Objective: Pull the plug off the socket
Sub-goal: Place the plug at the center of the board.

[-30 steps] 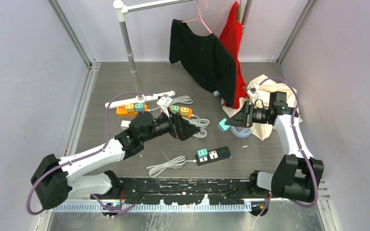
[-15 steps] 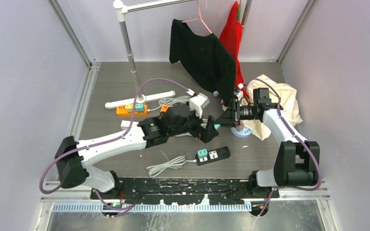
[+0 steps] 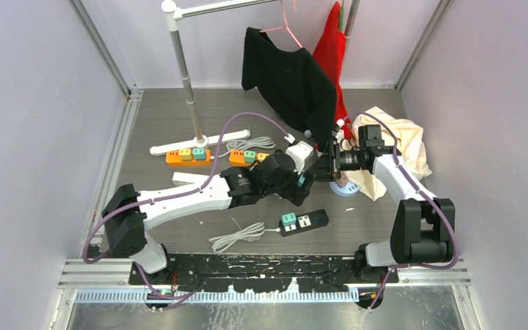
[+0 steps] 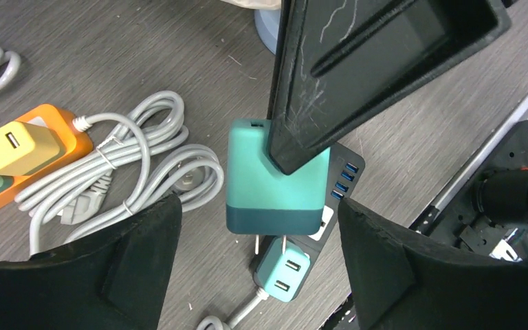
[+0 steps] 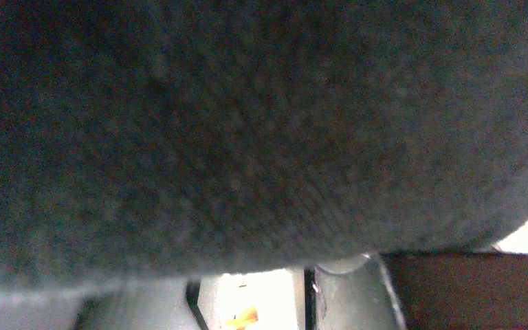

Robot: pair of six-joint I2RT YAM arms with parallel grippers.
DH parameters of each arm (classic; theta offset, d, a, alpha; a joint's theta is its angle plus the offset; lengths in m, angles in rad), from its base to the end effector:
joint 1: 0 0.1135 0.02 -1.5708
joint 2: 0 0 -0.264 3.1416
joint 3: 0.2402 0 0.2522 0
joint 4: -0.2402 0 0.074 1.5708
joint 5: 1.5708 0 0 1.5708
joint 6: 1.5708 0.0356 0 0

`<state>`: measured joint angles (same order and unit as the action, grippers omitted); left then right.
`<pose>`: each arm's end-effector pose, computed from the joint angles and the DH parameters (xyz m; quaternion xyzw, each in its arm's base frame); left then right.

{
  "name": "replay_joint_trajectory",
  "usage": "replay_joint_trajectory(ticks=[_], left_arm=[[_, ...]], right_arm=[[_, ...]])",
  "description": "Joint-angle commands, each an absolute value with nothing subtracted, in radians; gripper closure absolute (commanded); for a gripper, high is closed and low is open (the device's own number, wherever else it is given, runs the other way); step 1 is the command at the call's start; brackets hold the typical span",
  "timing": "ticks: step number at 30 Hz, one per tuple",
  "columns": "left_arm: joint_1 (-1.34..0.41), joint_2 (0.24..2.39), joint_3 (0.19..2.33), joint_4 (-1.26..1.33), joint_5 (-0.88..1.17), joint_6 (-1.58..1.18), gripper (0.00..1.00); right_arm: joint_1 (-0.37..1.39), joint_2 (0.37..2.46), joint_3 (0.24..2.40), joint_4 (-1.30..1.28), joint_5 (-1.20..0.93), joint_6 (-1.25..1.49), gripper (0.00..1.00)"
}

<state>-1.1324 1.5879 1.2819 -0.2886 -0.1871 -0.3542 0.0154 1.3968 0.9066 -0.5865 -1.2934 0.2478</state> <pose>0.1615 -0.3290 0.2998 0.2931 0.8302 -0.2552 0.3996 0.2578 0.0382 0.2374 -0.0566 0.7857 0.6048 0.1168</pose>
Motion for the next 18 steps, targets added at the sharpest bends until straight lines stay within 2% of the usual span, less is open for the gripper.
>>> replay_joint_trajectory(ticks=[1, 7, 9, 10, 11, 12, 13, 14, 18], left_arm=[[-1.132, 1.604, 1.344, -0.267, -0.237, -0.337, 0.2], [-1.133, 1.631, 1.374, -0.271, -0.251, -0.35, 0.39], [-1.132, 1.634, 1.376, -0.263, -0.242, -0.353, 0.55], [-1.132, 1.636, 1.377, -0.261, -0.239, -0.355, 0.68], [-1.132, 1.638, 1.378, -0.262, -0.234, -0.356, 0.77], [-1.132, 1.637, 1.38, -0.269, -0.233, -0.356, 0.86], [-1.132, 1.636, 1.378, -0.273, -0.235, -0.357, 0.95], [-1.132, 1.629, 1.371, -0.28, -0.241, -0.362, 1.0], [-1.129, 1.541, 1.25, -0.242, -0.29, -0.409, 1.0]], right_arm=[[0.026, 1.395, 0.943, -0.561, -1.331, 0.263, 0.81], [0.031, 1.396, 0.94, -0.56, -1.327, 0.26, 0.8], [0.032, 1.396, 0.94, -0.561, -1.325, 0.258, 0.8], [0.033, 1.396, 0.94, -0.561, -1.325, 0.257, 0.8], [0.033, 1.394, 0.94, -0.561, -1.324, 0.253, 0.79], [0.034, 1.394, 0.941, -0.565, -1.324, 0.25, 0.73], [0.034, 1.392, 0.942, -0.574, -1.323, 0.235, 0.63], [0.034, 1.388, 0.947, -0.592, -1.319, 0.207, 0.54], [0.033, 1.379, 0.998, -0.771, -1.241, -0.018, 0.21]])
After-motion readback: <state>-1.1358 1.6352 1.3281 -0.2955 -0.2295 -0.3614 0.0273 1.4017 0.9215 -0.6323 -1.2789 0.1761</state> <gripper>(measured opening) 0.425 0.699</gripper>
